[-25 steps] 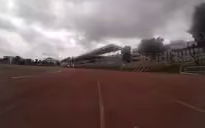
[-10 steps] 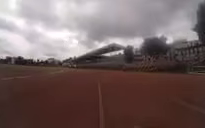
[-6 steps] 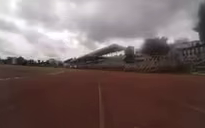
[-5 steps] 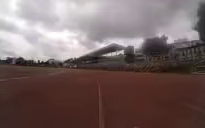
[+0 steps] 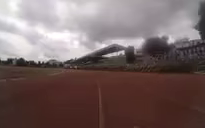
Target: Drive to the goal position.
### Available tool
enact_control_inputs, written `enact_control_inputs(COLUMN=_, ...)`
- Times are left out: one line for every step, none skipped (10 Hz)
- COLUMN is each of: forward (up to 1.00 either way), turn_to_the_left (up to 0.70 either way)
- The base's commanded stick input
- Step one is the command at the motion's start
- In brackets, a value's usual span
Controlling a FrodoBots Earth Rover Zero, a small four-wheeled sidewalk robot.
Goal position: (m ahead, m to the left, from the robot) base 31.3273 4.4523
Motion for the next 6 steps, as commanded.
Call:
enact_control_inputs(forward=0.7, turn_to_the_left=0.0)
enact_control_inputs(forward=0.7, turn_to_the_left=0.0)
enact_control_inputs(forward=0.7, turn_to_the_left=0.0)
enact_control_inputs(forward=0.7, turn_to_the_left=0.0)
enact_control_inputs(forward=0.7, turn_to_the_left=0.0)
enact_control_inputs(forward=0.7, turn_to_the_left=0.0)
